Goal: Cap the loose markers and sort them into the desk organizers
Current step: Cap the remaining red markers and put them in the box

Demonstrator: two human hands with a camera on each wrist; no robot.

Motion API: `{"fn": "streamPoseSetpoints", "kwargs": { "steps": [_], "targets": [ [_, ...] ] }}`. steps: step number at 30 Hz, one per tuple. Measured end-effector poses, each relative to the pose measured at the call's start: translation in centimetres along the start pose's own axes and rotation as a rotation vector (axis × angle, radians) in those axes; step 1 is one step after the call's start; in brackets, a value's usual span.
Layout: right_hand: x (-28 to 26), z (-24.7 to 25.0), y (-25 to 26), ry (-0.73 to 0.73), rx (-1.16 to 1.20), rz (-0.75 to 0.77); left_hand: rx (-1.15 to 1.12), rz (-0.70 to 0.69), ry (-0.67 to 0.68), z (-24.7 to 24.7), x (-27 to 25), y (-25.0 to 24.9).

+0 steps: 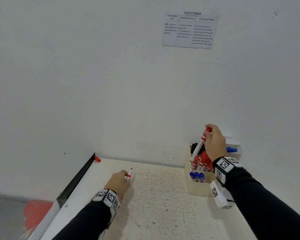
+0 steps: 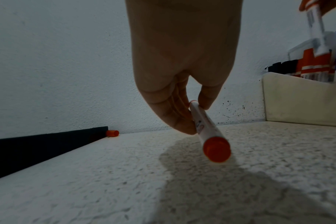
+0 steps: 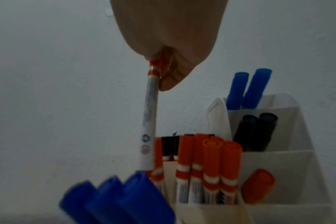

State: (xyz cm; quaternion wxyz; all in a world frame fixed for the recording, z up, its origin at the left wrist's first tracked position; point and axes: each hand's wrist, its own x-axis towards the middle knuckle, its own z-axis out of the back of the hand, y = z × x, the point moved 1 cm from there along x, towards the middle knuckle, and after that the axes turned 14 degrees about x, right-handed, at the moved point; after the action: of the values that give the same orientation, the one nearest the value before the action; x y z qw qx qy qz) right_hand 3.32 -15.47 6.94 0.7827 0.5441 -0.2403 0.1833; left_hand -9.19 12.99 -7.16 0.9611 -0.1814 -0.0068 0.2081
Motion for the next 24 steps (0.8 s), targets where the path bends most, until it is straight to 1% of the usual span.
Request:
{"fn": "streamPoseSetpoints", "kwargs": {
  "steps": [2, 4, 9, 12, 17, 21, 24],
  "targets": [
    [-0.3, 0.2, -0.3, 0.072, -0.034, -0.063, -0.002, 0.001, 0.003, -0.1, -0.1, -0.1],
    [-0.8, 0.4, -1.1, 0.086, -0.040, -0.114, 0.001, -0.003, 0.004, -0.2, -0.1, -0.3],
    [-1.3, 0.4, -2.9, 0.136, -0.089, -0.174, 0.009, -0.024, 0.008, -0.5, -0.3, -0.8],
    [-1.3, 0.4, -3.2, 0.132, -0.071, -0.162, 0.009, -0.030, 0.010, -0.7, -0.3, -0.8],
    [-0.9, 0.2, -2.7, 0.188, -0.101, -0.112, 0.006, -0.029, 0.006, -0.6, -0.3, -0.9],
    [-0.8, 0.1, -2.7, 0.216, -0.112, -0.127, 0.005, -0.026, 0.004, -0.6, -0.3, -0.8],
    [-0.8, 0.3, -3.0, 0.166, -0.117, -0.095, 0.010, -0.029, 0.013, -0.7, -0.4, -0.8]
  ]
}}
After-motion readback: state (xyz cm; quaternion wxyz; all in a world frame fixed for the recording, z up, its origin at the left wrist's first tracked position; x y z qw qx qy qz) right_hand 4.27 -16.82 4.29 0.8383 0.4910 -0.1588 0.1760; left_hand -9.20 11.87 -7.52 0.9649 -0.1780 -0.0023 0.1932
